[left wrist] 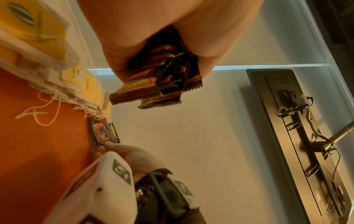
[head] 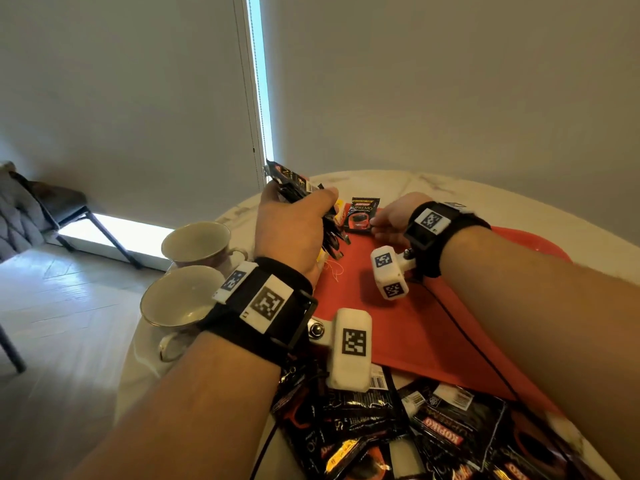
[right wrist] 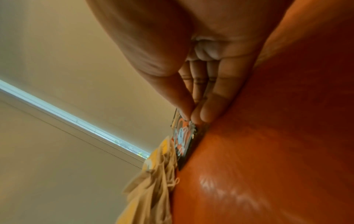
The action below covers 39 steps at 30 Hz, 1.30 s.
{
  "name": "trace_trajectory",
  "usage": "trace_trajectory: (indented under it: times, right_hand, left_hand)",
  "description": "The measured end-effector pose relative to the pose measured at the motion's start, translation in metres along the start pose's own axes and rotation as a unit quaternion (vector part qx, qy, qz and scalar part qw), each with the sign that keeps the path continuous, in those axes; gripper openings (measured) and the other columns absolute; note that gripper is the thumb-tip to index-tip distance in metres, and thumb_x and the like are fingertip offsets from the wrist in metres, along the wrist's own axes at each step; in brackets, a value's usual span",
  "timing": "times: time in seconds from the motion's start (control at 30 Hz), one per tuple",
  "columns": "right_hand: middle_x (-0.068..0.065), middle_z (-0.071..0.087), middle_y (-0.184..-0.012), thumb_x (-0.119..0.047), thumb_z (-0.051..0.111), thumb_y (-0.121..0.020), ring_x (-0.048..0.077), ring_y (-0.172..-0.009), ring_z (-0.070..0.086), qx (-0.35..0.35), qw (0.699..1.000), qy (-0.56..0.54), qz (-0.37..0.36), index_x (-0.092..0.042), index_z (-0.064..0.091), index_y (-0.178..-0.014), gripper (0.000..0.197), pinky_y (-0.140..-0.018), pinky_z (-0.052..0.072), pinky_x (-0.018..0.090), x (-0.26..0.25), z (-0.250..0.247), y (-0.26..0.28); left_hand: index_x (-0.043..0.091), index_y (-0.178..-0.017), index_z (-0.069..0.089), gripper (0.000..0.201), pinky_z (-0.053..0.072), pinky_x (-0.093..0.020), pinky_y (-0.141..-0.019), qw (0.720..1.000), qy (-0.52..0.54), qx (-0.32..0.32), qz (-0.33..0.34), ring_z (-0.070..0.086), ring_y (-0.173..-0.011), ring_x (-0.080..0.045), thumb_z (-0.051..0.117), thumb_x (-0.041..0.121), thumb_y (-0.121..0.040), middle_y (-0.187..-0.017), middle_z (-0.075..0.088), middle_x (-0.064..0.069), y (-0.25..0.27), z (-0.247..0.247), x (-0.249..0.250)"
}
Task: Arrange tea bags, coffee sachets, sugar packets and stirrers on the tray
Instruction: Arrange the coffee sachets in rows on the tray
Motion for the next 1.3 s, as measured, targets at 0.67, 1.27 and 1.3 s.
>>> trace_trajectory:
  times: [0.67, 1.27, 1.3]
  right_hand:
    - [0.01, 0.07, -0.086, -0.006, 0.059, -0.099, 0.015, -0.073, 0.068, -0.016, 1.0, -0.023, -0.008, -0.007, 0.063, -0.086, 0.014, -0.083, 0.059, 0.032, -0.003, -0.003, -0.011]
    - [0.006, 0.07, -0.087, -0.003, 0.066, -0.091, 0.016, -0.071, 0.065, -0.234, 0.925, -0.181, -0.24, -0.013, 0.069, -0.098, 0.013, -0.062, 0.049, 0.027, -0.053, 0.009, 0.098]
    - [0.005, 0.069, -0.082, -0.002, 0.066, -0.09, 0.015, -0.067, 0.064, -0.225, 0.927, -0.186, -0.235, -0.014, 0.067, -0.093, 0.013, -0.059, 0.047, 0.027, -0.052, 0.008, 0.097]
  left_hand:
    - [0.017, -0.1, 0.061, 0.028, 0.063, -0.046, -0.075, 0.999, 0.021, -0.019, -0.03, 0.074, -0.077, -0.026, 0.081, 0.004, -0.084, -0.093, 0.073, -0.015, -0.003, 0.006, -0.014]
    - [0.002, -0.133, 0.066, 0.056, 0.058, -0.05, -0.085, 0.976, 0.109, -0.158, -0.104, 0.072, -0.106, -0.044, 0.081, 0.008, -0.08, -0.122, 0.071, -0.027, 0.013, 0.035, -0.022]
    - [0.0, -0.133, 0.064, 0.056, 0.058, -0.051, -0.085, 0.976, 0.118, -0.147, -0.107, 0.072, -0.106, -0.045, 0.081, 0.009, -0.081, -0.123, 0.071, -0.028, 0.012, 0.033, -0.023]
Point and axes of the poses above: each hand's wrist, its own y-axis away from the middle knuckle, its own z-axis out of the palm, x = y × z, the point moved 9 cm from there along -y, towards the middle knuckle
